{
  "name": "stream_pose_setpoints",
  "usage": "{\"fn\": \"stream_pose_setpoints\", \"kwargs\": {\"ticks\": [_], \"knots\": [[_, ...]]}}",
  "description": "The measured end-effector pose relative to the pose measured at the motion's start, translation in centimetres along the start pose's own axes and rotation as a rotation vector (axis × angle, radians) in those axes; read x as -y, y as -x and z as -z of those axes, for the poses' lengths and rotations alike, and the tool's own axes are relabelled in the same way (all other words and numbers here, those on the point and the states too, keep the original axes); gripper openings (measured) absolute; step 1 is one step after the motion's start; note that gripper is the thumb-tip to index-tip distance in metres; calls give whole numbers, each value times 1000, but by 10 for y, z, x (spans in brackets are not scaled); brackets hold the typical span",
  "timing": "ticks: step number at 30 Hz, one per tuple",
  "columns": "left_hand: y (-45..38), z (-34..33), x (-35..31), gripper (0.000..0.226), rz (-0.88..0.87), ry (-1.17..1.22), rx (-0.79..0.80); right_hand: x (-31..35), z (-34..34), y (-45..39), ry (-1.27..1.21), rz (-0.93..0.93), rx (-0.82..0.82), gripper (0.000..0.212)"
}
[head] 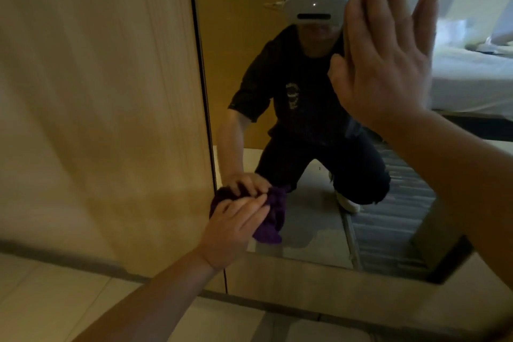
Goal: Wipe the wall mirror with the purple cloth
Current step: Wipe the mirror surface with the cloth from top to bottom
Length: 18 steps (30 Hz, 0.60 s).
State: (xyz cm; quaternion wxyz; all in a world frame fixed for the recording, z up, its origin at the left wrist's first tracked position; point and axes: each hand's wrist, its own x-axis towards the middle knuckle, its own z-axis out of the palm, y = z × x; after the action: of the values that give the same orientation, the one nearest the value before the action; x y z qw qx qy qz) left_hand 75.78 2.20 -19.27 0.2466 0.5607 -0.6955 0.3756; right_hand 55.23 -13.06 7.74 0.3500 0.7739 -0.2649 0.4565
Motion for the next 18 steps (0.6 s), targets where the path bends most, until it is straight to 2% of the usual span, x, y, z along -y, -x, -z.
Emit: {"fn": "stream_pose_setpoints", "kwargs": {"ticks": [4,8,11,14,18], "knots": [[-74,42,16,43,66,-17,-216,4,9,40,-88,31,94,65],[-140,84,27,30,51,-51,-446,-10,-2,123,-30,78,220,64],[-196,95,31,39,12,-111,-585,-21,-23,136,-12,65,147,64],[-221,72,21,47,12,-217,-542,-20,-36,137,-26,75,5,64],[-188,27,4,55,-47,-275,-529,-24,-43,139,-9,107,-92,62]]}}
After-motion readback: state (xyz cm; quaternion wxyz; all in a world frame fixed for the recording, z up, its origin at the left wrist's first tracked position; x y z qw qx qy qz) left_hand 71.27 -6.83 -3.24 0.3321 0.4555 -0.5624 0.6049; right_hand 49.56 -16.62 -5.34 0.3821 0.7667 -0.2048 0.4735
